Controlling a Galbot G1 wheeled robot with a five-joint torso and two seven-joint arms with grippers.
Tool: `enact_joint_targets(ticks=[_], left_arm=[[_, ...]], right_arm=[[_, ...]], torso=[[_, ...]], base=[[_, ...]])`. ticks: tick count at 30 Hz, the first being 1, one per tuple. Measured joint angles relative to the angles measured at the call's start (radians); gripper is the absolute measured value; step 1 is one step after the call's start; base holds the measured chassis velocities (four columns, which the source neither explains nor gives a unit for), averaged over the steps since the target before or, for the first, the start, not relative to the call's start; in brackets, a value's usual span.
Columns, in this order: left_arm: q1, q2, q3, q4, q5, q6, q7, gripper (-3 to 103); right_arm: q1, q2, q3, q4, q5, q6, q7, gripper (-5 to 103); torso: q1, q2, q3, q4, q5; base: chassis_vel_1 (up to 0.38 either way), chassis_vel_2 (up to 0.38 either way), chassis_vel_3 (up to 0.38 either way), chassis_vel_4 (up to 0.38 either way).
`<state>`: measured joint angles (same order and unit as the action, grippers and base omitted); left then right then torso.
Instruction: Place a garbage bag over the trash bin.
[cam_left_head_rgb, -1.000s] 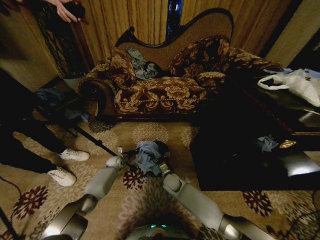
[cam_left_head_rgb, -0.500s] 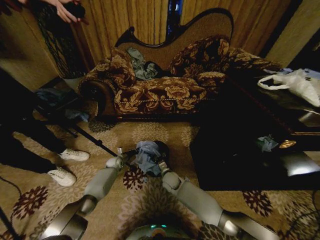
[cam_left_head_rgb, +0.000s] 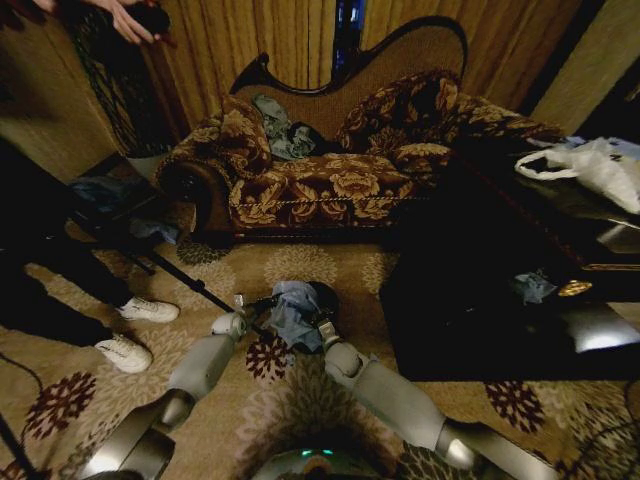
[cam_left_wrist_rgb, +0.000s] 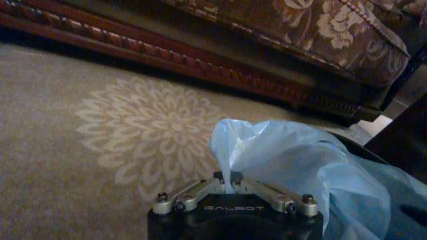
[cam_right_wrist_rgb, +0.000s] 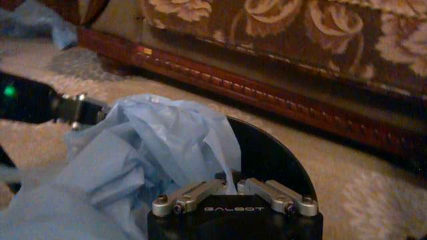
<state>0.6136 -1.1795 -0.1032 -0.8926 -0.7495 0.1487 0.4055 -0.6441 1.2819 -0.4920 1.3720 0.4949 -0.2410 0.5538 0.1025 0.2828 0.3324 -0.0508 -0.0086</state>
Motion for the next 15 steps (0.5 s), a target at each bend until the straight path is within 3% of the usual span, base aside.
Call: enact_joint_targets(ticks=[6,9,12,15], left_arm=[[0.003,-0.001,0.0,-0.006,0.0,0.0,0.0,0],[0.006,-0.004,-0.002,-0.014,0.0,0.002,-0.001,0],[0.011,-0.007,-0.005,-0.025,0.004,0.004,-0.002,0],[0.015,-0.007,-0.006,-0.033,0.006,0.007,-0.003,0]], right_arm=[[0.0,0.021,0.014,0.016,0.049,-0.003,0.064,0],[0.002,0.03,0.02,-0.001,-0.003,0.019,0.073,0],[0.002,0.04,0.049,-0.027,-0.121,0.053,0.075,0],[0.002,0.04,0.063,-0.032,-0.152,0.06,0.075,0]], torso=[[0.0,0.0,0.0,0.0,0.0],[0.0,0.0,0.0,0.0,-0.0001],[0.0,0.0,0.0,0.0,0.0],[0.0,0.0,0.0,0.0,0.0]], base=[[0.0,0.0,0.0,0.0],[0.0,0.0,0.0,0.0],[0.0,0.0,0.0,0.0],[0.0,0.0,0.0,0.0]])
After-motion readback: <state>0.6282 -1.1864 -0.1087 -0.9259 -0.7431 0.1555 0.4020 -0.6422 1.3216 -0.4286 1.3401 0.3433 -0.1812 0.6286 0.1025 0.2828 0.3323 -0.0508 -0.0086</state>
